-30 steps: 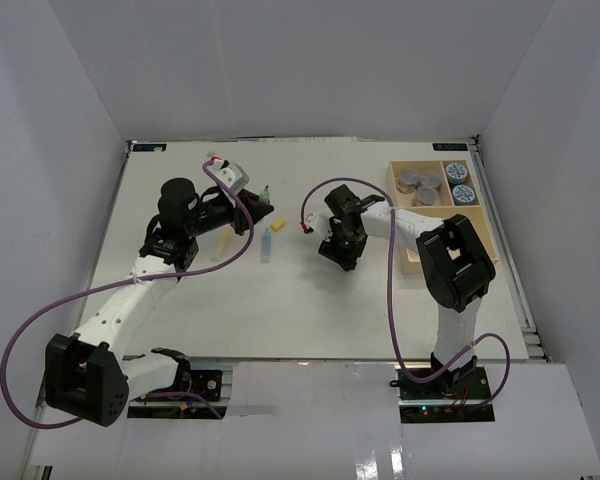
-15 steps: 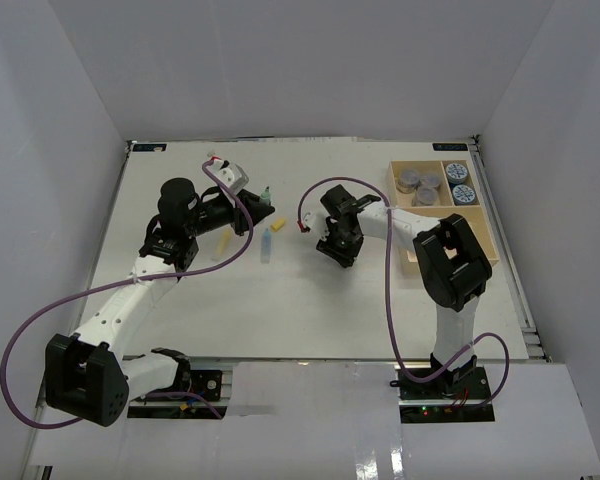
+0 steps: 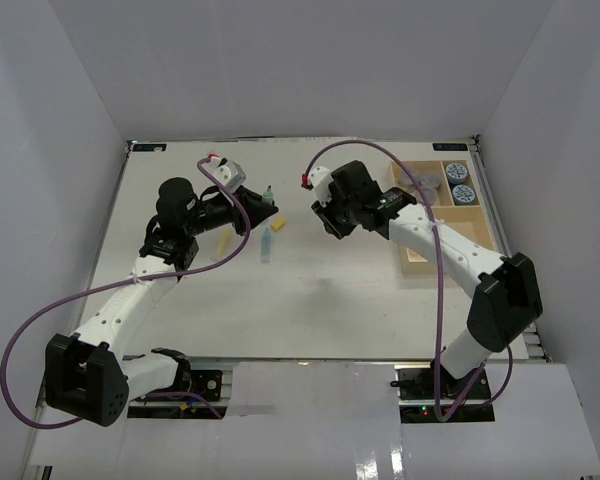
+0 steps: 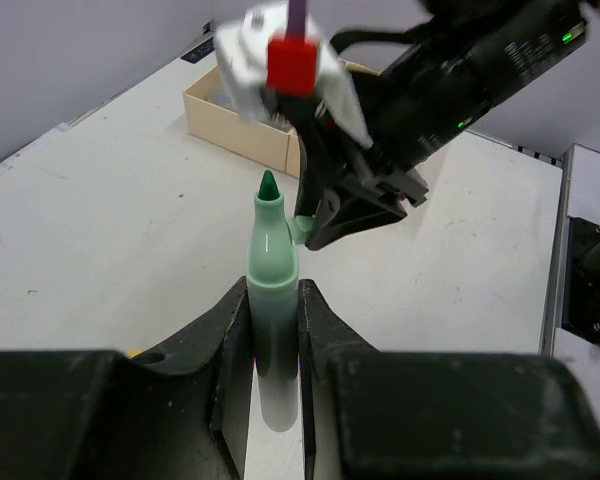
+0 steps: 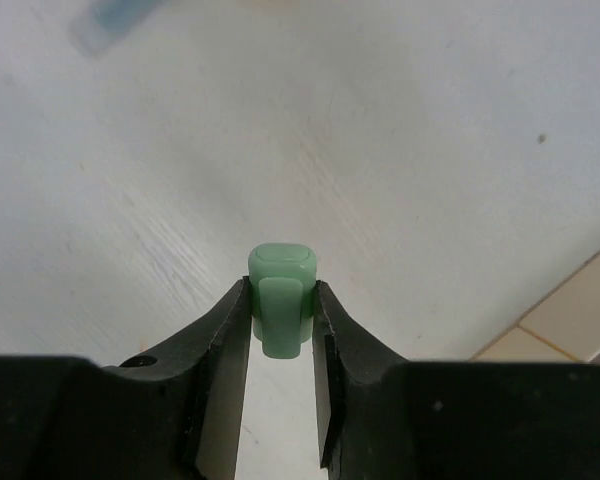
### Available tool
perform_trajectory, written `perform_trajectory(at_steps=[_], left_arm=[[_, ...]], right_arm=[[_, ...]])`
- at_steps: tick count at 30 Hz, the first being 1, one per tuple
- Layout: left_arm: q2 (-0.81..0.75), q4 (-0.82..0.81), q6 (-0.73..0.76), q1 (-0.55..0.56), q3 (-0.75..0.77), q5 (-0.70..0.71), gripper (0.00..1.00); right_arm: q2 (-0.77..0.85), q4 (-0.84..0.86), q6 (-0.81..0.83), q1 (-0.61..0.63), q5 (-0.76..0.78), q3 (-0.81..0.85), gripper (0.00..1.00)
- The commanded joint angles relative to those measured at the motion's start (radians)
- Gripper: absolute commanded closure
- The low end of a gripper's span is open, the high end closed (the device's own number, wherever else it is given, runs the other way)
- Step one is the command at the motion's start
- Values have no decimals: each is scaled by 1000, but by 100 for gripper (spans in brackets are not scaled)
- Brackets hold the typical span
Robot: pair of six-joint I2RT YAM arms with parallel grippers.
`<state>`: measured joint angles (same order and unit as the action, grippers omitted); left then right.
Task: Sort the stationery into containers
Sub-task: Pick up the pen cap from the center of the board, then close the pen cap on the pen.
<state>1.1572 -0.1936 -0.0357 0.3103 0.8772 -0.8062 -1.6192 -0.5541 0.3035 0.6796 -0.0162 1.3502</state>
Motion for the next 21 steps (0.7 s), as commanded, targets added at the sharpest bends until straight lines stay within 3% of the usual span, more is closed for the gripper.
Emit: perform_trajectory(at_steps=[1, 6, 10, 16, 21], left_arm=[[-16, -41, -32, -4, -7, -28, 100], [-8, -79, -70, 6, -18, -31, 100], [4, -87, -81, 12, -18, -30, 100], [-2, -98, -87, 16, -26, -4, 100], [-2, -101, -92, 19, -27, 9, 100]], right_arm=[[91, 141, -170, 35, 73, 66, 90], [206, 319, -376, 92, 117, 89, 90], [283, 512, -452, 170, 217, 49, 91], [295, 744, -483, 253, 311, 0, 92], [248, 778, -477, 293, 352, 35, 92]])
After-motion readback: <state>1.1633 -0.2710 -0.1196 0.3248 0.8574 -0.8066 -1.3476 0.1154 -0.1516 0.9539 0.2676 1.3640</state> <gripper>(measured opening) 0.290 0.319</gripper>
